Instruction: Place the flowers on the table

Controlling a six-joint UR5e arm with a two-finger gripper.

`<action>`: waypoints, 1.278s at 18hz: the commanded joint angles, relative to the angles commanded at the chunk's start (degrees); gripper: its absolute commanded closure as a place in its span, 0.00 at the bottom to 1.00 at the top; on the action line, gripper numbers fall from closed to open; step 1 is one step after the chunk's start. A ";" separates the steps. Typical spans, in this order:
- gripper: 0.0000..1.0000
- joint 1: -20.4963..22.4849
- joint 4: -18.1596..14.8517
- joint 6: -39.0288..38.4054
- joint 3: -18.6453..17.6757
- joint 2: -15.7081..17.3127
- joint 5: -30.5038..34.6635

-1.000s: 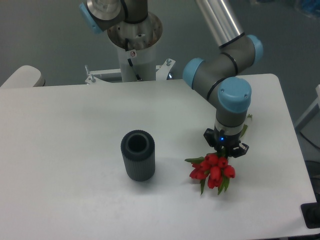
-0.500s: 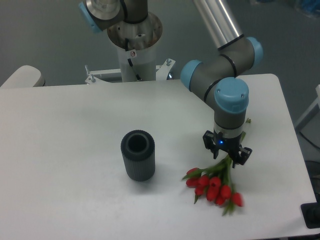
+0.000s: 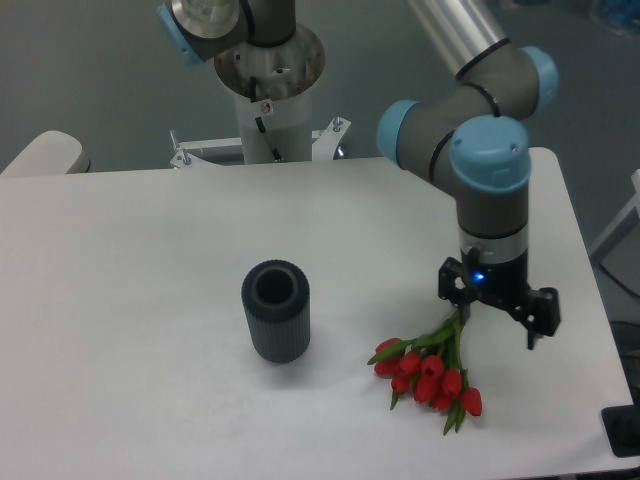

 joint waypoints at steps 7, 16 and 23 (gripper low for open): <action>0.00 0.88 -8.51 0.70 8.87 -1.76 -3.95; 0.00 5.53 -17.84 14.31 14.42 -2.37 -6.33; 0.00 8.79 -20.74 22.05 14.69 -2.29 -9.06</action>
